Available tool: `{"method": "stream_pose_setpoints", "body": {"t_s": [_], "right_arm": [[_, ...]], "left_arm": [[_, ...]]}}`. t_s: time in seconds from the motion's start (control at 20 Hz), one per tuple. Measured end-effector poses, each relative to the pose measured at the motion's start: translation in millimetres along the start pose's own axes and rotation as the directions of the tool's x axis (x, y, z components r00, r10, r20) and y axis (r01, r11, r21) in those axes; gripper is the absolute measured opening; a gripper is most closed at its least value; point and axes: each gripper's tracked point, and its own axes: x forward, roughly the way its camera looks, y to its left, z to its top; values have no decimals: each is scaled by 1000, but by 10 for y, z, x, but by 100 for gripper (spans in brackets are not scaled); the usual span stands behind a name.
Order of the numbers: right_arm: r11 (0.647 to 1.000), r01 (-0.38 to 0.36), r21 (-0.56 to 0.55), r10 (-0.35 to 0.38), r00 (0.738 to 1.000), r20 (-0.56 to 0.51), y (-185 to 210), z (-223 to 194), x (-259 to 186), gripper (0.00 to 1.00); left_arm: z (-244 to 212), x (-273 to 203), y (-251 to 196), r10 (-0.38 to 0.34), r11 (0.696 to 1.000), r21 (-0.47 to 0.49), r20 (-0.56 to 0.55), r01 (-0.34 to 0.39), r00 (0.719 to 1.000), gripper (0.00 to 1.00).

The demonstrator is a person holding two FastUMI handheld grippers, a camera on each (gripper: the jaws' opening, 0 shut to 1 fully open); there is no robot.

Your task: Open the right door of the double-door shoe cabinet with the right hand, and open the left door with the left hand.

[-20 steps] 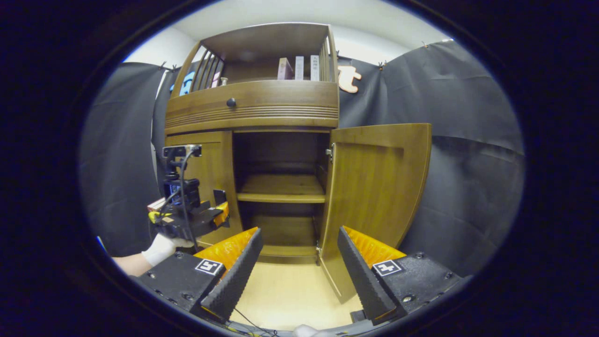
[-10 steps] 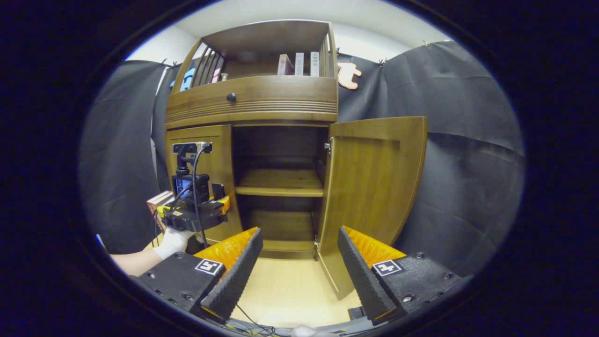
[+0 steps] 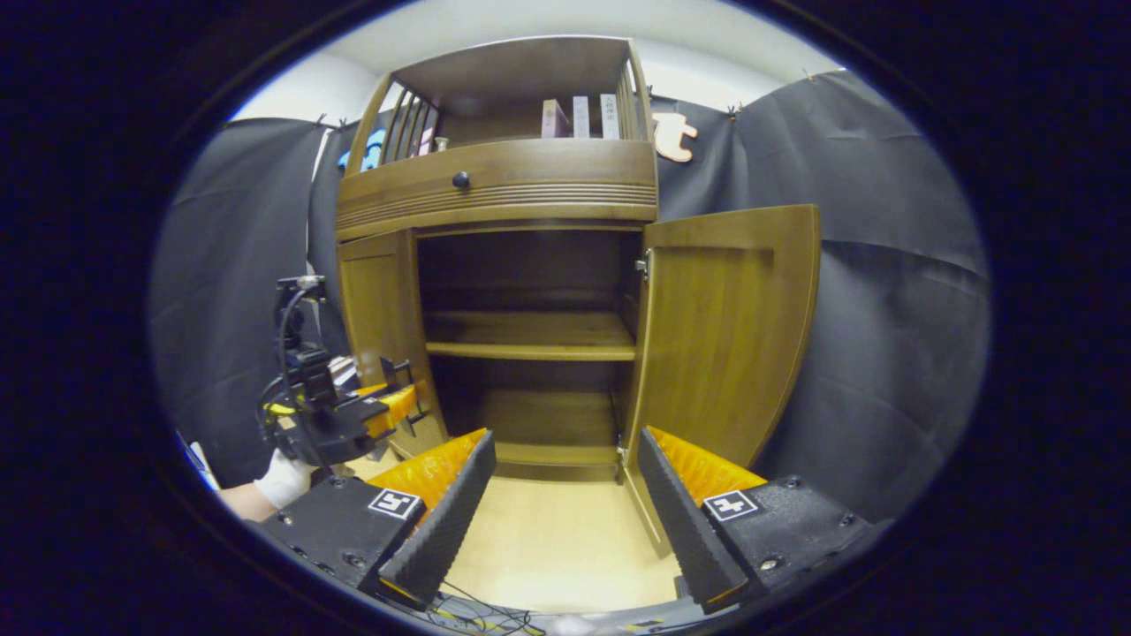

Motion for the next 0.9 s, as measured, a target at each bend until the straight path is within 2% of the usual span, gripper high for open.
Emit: {"method": "stream_pose_setpoints", "body": {"t_s": [0.25,0.5,0.55,0.65,0.75,0.9], "right_arm": [[999,-40,3,40,999,-1,85,-92,-115,100],[997,-69,22,70,998,-8,177,-133,-106,98],[997,-74,24,74,997,-12,192,-151,-105,100],[996,-82,33,83,996,-20,222,-193,-106,100],[995,-93,41,94,995,-28,262,-218,-111,100],[995,-97,35,98,995,-31,267,-237,-102,100]], "left_arm": [[-42,-493,243,43,999,-24,-19,-43,999,23],[-52,-799,488,94,995,-33,-24,-95,995,23],[-63,-852,550,110,993,-33,-32,-111,993,22],[-92,-930,676,144,989,-25,-31,-145,989,13],[-72,-1026,760,159,987,-17,-30,-160,987,8],[-89,-1136,953,199,979,-44,-32,-200,980,10]]}}
